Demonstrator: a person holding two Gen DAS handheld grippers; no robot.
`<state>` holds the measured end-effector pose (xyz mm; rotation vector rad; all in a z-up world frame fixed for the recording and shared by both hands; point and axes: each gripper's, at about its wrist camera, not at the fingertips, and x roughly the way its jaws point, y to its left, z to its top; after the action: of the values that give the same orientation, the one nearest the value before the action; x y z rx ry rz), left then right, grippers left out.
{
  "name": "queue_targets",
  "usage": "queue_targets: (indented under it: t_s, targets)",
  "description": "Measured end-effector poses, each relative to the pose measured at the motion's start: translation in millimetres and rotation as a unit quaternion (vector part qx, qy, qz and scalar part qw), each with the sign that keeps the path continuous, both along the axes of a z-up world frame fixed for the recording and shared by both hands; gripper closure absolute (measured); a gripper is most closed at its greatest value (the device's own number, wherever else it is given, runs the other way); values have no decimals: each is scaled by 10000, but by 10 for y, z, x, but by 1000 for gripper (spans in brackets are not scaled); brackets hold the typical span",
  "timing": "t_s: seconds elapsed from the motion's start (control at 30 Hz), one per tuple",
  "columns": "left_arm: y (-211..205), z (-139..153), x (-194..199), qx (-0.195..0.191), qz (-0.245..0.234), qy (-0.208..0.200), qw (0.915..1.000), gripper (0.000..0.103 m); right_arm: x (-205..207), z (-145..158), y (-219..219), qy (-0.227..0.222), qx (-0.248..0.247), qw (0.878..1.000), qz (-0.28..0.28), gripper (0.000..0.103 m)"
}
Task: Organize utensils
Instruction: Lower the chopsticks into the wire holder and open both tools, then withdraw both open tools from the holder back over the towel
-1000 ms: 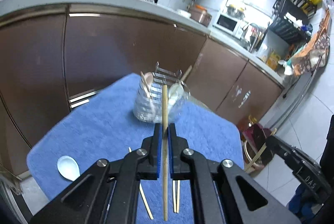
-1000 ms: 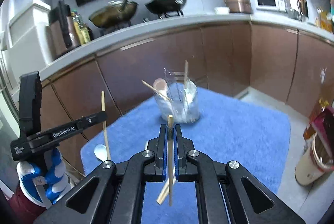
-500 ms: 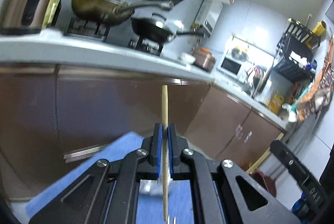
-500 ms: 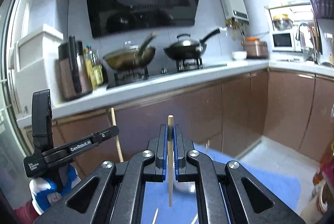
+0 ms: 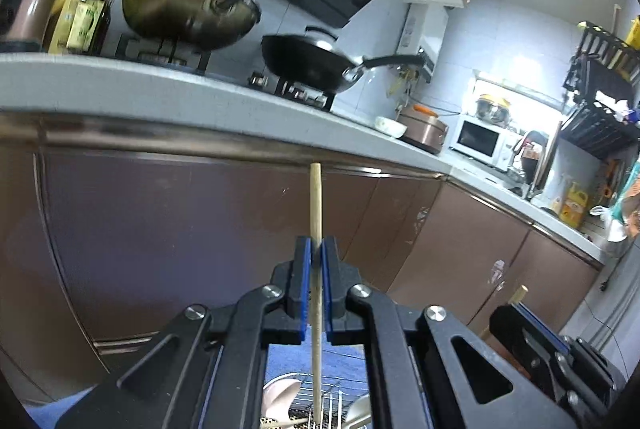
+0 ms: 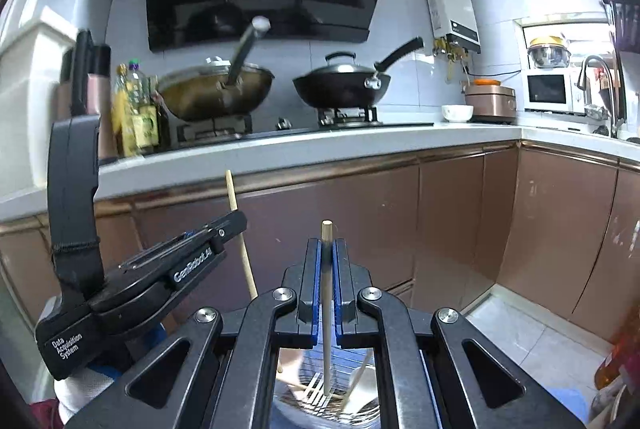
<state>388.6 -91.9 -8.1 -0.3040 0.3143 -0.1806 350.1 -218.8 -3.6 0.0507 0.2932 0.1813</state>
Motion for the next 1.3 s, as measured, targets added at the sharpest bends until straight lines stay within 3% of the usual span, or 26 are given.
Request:
queue_targets:
  t_s: [0.2, 0.3, 0.33, 0.4, 0.43, 0.47, 0.6, 0.7, 0.77, 0.93, 1.1, 1.3]
  targets:
    - [-83, -374, 185, 135, 126, 85, 9998, 98, 100, -397, -19, 286, 4, 9996, -75, 98]
    - [-87, -499, 173, 110, -53, 92, 9999, 96, 76, -543, -28, 454, 48, 9989, -94, 97]
    - [-85, -511, 141, 128, -91, 45, 9999, 93, 54, -558, -32, 479, 54, 9988, -111, 94]
    - [-47, -490, 53, 147, -162, -48, 9997, 78, -18, -529, -45, 450, 52, 9988, -170, 79]
    - [-22, -453, 8, 140, -208, -71, 9997, 70, -77, -482, -64, 397, 82, 9989, -216, 68]
    - [13, -401, -47, 120, -236, -95, 9996, 69, -116, -444, -77, 364, 103, 9990, -236, 61]
    - [186, -104, -374, 214, -200, -246, 9993, 67, -393, -202, -107, 153, 121, 9990, -399, 53]
    - [296, 127, -694, 378, -141, -324, 9987, 59, -678, -28, -93, -2, 171, 9988, -469, 39]
    - [380, 266, -910, 482, -98, -339, 9982, 55, -871, 79, -62, -92, 133, 9985, -519, 23]
    - [651, 631, -1535, 537, 56, -545, 9970, 50, -1400, 355, 29, -375, 98, 9974, -603, 0]
    - [932, 922, -2165, 455, 236, -807, 9954, 49, -1987, 635, 80, -830, 247, 9945, -586, 0]
    - [1058, 1111, -2713, 441, 405, -921, 9940, 48, -2453, 771, 165, -1078, 483, 9910, -628, 0]
